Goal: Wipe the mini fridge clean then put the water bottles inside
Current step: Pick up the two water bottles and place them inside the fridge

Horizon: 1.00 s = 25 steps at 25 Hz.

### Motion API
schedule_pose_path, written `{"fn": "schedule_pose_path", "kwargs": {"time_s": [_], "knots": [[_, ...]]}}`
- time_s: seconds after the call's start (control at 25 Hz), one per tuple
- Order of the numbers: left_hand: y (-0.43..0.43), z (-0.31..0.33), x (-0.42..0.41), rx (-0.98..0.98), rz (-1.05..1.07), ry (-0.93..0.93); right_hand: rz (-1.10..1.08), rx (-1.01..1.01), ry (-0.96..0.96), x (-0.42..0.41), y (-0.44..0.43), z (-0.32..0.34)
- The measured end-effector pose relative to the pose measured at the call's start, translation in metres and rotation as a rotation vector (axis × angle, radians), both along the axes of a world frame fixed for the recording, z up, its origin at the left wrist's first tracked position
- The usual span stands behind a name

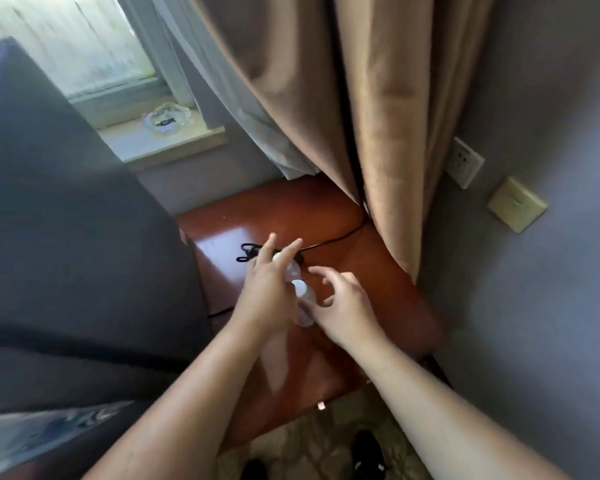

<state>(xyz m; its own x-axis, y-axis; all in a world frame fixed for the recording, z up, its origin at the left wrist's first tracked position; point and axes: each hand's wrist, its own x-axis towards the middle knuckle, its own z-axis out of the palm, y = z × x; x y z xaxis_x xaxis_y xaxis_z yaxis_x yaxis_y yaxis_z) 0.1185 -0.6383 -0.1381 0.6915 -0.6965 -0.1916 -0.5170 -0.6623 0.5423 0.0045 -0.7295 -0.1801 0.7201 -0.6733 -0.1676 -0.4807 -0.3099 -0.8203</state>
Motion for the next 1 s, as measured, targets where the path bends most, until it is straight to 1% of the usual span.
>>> {"fn": "schedule_pose_path", "kwargs": {"time_s": [0.08, 0.16, 0.28, 0.4, 0.52, 0.64, 0.76, 0.88, 1.0], "knots": [[-0.013, -0.008, 0.008, 0.141, -0.024, -0.053, 0.058, 0.060, -0.020, 0.001, -0.006, -0.012], [-0.013, -0.016, 0.011, 0.169, -0.059, -0.122, 0.105, 0.096, -0.035, 0.001, -0.009, -0.017], [0.006, -0.011, 0.000, 0.106, -0.056, -0.162, 0.090, 0.088, -0.111, -0.003, -0.005, -0.016], [0.039, 0.015, -0.027, -0.022, -0.048, -0.224, 0.066, 0.050, -0.206, -0.019, 0.013, 0.007], [0.095, 0.057, -0.050, -0.114, -0.112, -0.330, 0.146, 0.149, -0.286, -0.041, 0.047, 0.049], [0.178, 0.108, -0.073, -0.166, -0.141, -0.416, 0.281, 0.240, -0.424, -0.058, 0.115, 0.100], [0.283, 0.151, -0.095, -0.206, -0.110, -0.468, 0.408, 0.341, -0.539, -0.067, 0.220, 0.143], [0.396, 0.180, -0.114, -0.220, -0.065, -0.477, 0.517, 0.337, -0.590, -0.069, 0.331, 0.170], [0.501, 0.207, -0.120, -0.197, -0.041, -0.460, 0.641, 0.420, -0.596, -0.066, 0.427, 0.198]]}}
